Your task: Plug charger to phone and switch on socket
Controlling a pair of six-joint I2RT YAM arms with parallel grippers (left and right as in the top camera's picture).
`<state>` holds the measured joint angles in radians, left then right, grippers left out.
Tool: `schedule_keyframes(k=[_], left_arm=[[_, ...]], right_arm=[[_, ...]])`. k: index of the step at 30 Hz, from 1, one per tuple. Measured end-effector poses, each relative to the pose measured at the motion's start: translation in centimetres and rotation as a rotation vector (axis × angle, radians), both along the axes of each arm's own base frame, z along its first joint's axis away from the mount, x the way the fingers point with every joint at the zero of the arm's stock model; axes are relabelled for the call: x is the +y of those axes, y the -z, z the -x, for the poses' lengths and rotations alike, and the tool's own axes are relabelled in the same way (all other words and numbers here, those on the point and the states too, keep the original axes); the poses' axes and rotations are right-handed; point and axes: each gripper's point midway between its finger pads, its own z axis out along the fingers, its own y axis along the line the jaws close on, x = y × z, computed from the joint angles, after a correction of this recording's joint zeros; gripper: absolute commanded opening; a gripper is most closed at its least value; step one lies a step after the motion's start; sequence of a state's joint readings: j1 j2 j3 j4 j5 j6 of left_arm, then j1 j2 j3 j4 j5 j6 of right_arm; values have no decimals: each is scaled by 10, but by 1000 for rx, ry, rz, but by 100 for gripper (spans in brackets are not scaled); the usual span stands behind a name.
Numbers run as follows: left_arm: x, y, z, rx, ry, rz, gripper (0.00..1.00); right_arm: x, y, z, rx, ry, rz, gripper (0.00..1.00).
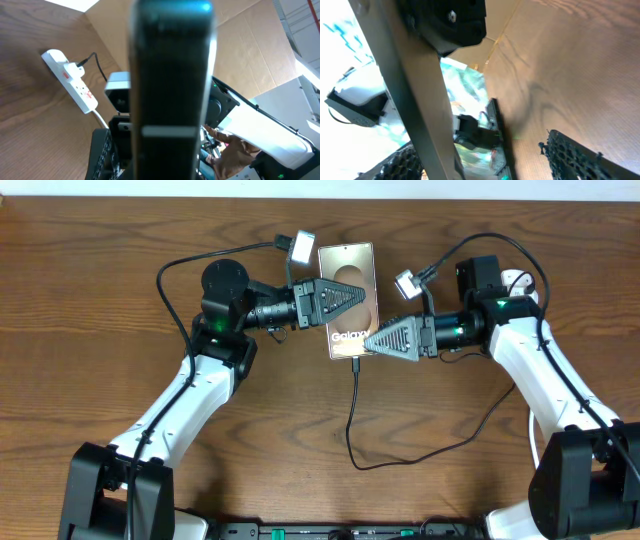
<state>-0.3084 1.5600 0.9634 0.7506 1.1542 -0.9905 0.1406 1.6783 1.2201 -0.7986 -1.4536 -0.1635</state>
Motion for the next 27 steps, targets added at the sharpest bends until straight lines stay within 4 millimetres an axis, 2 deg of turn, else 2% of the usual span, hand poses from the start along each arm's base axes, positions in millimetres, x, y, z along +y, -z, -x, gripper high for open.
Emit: schedule_keyframes(k=[7,11,14,21,27], left_arm=[[0,11,-2,67,-8,-21,7],[0,11,-2,69,-8,-22,7],[0,11,-2,69,-8,-22,7],[0,11,-3,68,-14,-21,8],[0,11,-3,67,-16,-21,8]], right_arm=[[-1,-3,-2,-120,-10,-27,80],[-1,-5,0,-121,-16,-41,78],[0,0,7,-69,-21,-16,74],[9,7,42,-18,-93,23,68],[9,9,46,-93,-113,19,61]])
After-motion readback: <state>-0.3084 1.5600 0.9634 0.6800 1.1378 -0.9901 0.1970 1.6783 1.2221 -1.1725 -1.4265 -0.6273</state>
